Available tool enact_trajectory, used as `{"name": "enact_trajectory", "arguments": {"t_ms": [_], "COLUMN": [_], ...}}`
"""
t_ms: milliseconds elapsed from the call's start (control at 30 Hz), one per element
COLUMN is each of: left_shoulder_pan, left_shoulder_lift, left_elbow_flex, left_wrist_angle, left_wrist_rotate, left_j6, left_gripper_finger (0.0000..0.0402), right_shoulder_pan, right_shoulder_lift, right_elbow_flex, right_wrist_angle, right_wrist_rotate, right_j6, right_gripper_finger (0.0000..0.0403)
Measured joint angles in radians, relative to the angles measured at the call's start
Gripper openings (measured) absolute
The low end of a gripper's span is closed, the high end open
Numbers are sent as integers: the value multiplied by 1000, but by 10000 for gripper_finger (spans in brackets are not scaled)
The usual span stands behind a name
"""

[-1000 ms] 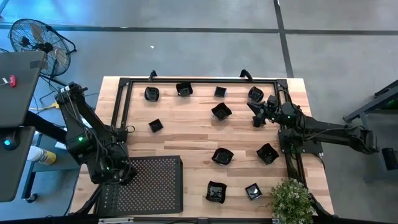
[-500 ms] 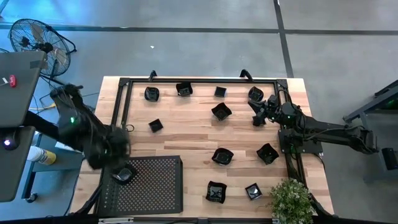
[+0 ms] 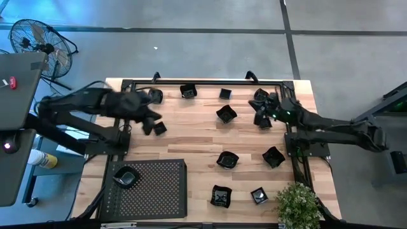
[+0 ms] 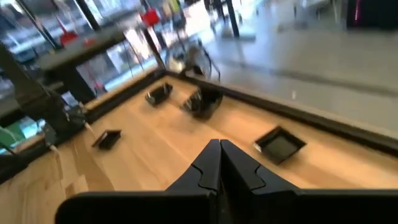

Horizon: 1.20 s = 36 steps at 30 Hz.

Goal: Pick & Place Mini shaped plates
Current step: Put the distorted square plate on the shelf

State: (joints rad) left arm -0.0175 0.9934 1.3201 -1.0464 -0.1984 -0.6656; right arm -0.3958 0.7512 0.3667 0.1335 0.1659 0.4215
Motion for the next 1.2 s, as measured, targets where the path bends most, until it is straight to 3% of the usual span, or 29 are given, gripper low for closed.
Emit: {"name": "enact_trajectory", "arguments": {"t_ms": [200, 367, 500, 633, 833, 1200], "left_shoulder_pan": [178, 233, 243, 242, 240, 240], "left_shoulder_lift": [-15, -57, -75, -74, -74, -74], "left_elbow_flex": [-183, -326, -418, -457, -472, -472], "left_wrist_angle": [244, 436, 539, 540, 555, 556], "left_wrist_rotate": [97, 14, -97, -200, -248, -250], "left_j6": [48, 18, -29, -100, -136, -152], "left_gripper_finger": [1, 1, 1, 1, 1, 1], "right_shoulder_pan": [-126, -215, -249, -253, -252, -237], "right_shoulder_lift": [331, 640, 871, 1057, 1269, 1511], "right_elbow_flex": [205, 439, 642, 828, 1058, 1361], "right_wrist_angle": [-33, -49, -131, -190, -276, -447], "right_wrist_rotate": [-240, -453, -546, -570, -551, -468], "right_j6": [52, 49, -10, -86, -105, -83], "right_gripper_finger": [0, 0, 0, 0, 15, 105]}}
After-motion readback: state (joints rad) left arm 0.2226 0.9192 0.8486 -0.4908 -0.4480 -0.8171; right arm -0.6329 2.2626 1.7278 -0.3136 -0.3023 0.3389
